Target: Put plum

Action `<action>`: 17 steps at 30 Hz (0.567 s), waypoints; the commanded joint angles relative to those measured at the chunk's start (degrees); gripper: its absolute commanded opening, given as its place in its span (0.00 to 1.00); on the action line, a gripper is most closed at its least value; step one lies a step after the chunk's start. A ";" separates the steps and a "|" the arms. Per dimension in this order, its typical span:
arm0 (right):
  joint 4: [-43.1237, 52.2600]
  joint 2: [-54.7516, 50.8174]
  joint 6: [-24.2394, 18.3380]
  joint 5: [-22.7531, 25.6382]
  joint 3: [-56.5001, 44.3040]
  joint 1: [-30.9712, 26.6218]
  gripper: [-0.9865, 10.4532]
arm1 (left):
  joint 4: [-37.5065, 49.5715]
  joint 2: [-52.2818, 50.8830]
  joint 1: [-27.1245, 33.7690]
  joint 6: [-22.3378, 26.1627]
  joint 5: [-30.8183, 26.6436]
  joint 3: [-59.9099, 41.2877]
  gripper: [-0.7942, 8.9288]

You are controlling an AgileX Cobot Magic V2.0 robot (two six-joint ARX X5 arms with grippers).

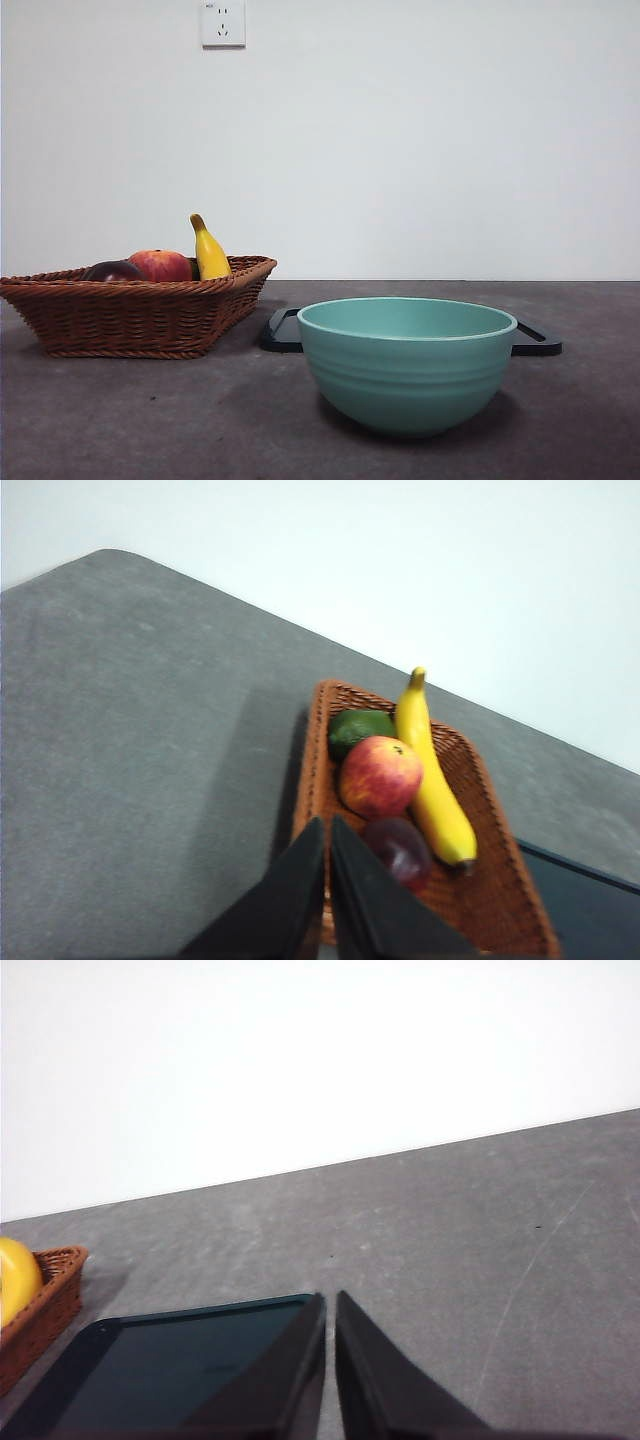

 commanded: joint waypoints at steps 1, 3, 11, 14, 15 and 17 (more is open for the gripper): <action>-3.19 2.71 0.63 -0.83 5.29 0.17 0.09 | -2.08 4.04 0.13 0.81 2.32 6.01 0.09; -6.05 5.22 -0.22 -1.90 9.35 0.17 0.09 | -4.35 7.34 0.11 2.84 4.63 9.92 0.09; -20.06 19.32 -6.67 -10.21 26.88 0.17 0.09 | -13.55 20.13 -0.09 10.43 16.35 23.56 0.09; -26.16 25.16 -8.83 -15.04 32.85 0.20 0.09 | -17.29 23.78 -0.24 12.87 21.40 27.63 0.09; -28.24 27.08 -9.51 -16.76 34.67 0.20 0.09 | -19.04 24.92 -0.42 13.97 22.88 29.05 0.09; -31.95 30.40 -10.78 -19.61 37.66 0.20 0.09 | -22.67 26.88 -0.83 16.22 24.92 31.58 0.09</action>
